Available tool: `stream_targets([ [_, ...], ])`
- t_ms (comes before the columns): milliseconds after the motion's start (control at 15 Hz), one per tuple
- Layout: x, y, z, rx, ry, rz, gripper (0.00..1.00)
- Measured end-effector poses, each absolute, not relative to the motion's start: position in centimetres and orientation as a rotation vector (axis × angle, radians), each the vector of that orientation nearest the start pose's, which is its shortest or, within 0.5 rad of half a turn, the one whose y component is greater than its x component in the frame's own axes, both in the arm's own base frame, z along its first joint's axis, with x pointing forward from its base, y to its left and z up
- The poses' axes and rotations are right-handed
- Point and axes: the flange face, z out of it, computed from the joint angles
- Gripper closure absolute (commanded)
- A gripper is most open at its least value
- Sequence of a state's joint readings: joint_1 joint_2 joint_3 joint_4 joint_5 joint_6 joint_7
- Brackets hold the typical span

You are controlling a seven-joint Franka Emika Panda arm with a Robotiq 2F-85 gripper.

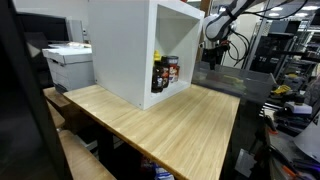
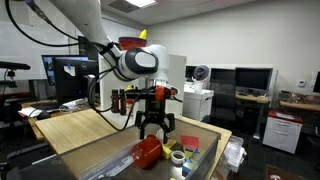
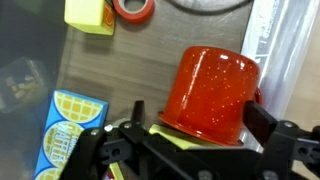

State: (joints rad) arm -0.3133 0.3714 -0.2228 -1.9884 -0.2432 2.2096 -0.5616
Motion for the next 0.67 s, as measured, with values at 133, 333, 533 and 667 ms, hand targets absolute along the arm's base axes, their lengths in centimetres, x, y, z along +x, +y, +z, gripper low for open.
stream_targets([
  [133, 50.8, -30.7, 26.3, -3.212, -0.329, 0.453, 0.0],
  [333, 50.9, -31.4, 24.6, -3.127, -0.34, 0.53, 0.0],
  [533, 51.2, -31.6, 24.1, -3.104, -0.337, 0.579, 0.0],
  [667, 51.5, -31.7, 23.9, -3.093, -0.334, 0.604, 0.0],
])
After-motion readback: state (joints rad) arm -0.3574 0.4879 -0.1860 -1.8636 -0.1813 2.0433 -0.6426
